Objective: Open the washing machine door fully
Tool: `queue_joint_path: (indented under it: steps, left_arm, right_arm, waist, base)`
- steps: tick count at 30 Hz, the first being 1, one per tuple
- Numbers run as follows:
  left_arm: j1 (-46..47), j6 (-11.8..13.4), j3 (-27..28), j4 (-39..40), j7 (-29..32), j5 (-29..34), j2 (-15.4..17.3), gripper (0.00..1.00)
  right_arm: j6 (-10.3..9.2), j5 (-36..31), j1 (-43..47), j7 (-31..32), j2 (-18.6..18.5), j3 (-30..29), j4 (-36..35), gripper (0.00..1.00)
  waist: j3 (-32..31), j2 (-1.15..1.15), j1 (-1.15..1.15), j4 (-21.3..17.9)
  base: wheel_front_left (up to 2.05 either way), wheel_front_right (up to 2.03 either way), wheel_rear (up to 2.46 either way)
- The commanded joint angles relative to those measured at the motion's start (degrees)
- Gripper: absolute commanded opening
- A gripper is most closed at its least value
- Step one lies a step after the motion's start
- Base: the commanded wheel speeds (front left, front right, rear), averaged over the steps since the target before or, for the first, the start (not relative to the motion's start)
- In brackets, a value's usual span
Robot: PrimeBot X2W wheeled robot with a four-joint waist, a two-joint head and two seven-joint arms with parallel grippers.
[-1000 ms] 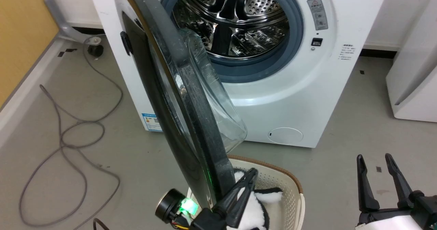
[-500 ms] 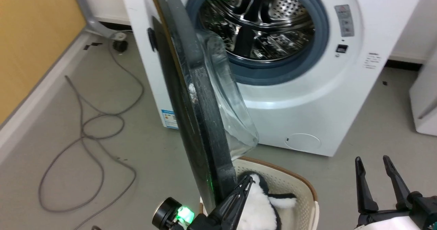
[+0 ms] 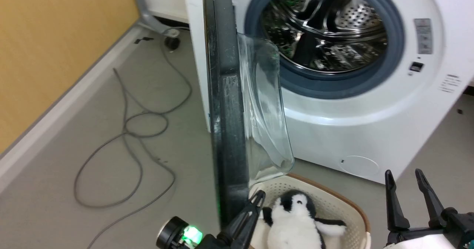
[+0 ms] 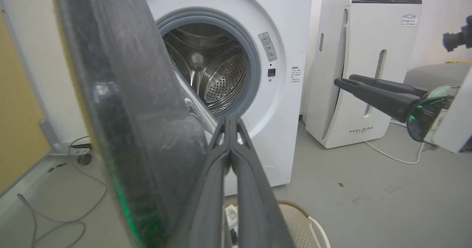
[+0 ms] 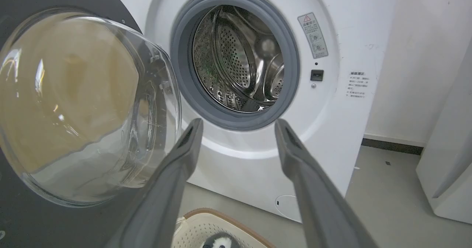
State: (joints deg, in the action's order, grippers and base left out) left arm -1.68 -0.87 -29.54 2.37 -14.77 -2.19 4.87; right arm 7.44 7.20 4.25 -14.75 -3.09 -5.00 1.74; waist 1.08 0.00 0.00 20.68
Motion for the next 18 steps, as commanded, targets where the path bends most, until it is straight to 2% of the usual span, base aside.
queue_joint_path:
  steps: [1,10,18]
  left_arm:
    - [-0.4,0.66,0.86,0.04,-0.23,0.22,0.61,0.0]
    - [-1.58,1.52,2.69,0.64,-0.23,0.19,1.32,0.0]
    - [-1.96,4.01,8.48,1.1,-0.23,-0.73,2.7,0.0]
  right_arm:
    - [0.05,0.24,0.31,-0.25,0.21,0.08,0.06,1.0]
    - [0.05,0.47,0.26,-0.25,0.21,0.26,0.17,1.0]
    - [0.05,0.19,-0.06,-0.25,0.22,0.17,0.06,1.0]
  waist:
    - [0.16,0.0,0.0,1.05]
    - [0.93,0.0,0.0,5.41]
    - [1.76,0.0,0.0,7.69]
  base:
    - [0.0,0.0,0.0]
    - [0.0,0.0,0.0]
    - [0.0,0.0,0.0]
